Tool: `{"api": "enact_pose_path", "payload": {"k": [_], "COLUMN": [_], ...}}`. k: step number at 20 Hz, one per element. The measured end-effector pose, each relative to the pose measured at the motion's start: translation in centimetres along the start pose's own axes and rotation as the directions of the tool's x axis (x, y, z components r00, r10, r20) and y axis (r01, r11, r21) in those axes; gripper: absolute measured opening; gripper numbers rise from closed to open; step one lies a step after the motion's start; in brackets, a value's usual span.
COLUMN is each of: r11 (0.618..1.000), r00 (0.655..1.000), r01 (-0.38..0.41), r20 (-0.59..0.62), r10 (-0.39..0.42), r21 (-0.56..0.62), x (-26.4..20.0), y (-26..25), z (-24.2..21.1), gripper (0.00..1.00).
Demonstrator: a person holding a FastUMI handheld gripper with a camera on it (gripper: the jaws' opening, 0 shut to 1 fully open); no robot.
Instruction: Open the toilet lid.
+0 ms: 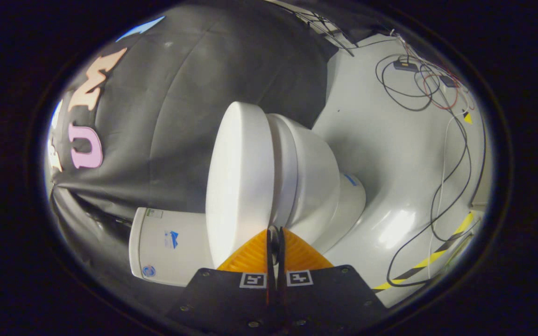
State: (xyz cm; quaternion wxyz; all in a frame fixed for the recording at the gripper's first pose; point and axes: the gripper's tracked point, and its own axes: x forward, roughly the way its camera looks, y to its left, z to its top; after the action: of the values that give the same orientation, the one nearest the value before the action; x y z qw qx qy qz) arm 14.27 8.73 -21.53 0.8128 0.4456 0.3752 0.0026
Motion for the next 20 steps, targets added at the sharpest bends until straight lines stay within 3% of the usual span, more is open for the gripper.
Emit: {"api": "enact_pose_path", "payload": {"k": [9, 13, 20], "r11": [0.998, 0.998, 0.983], "r00": [0.997, 0.997, 0.999], "r01": [0.063, 0.045, 0.032], "r20": [-0.051, -0.058, -0.019], "r10": [-0.065, -0.047, -0.036], "r21": [-0.031, -0.048, -0.183], "x": [-1.2, -1.9, -3.7], "y": [1.8, 3.5, 6.6], "z": [-0.8, -0.7, -0.7], "gripper": [0.01, 0.02, 0.01]}}
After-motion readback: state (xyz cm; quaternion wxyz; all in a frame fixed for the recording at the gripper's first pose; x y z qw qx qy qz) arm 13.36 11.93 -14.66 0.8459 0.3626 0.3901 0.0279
